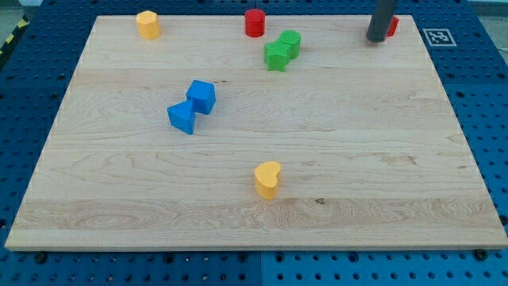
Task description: Push the yellow heart to the left center
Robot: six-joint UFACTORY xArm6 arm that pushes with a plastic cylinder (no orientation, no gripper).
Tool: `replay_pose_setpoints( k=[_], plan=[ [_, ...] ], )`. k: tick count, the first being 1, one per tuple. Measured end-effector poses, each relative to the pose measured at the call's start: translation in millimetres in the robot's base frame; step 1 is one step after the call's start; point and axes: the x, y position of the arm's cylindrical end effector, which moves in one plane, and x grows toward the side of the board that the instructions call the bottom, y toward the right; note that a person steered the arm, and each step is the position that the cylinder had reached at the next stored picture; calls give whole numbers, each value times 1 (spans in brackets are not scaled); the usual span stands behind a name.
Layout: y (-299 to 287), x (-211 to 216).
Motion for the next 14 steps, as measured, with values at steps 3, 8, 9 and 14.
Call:
replay_pose_setpoints(
  k=[3, 8, 9, 14],
  plan=[
    [-57, 22],
    [-47, 249],
    [-93, 301],
    [-269, 334]
  ],
)
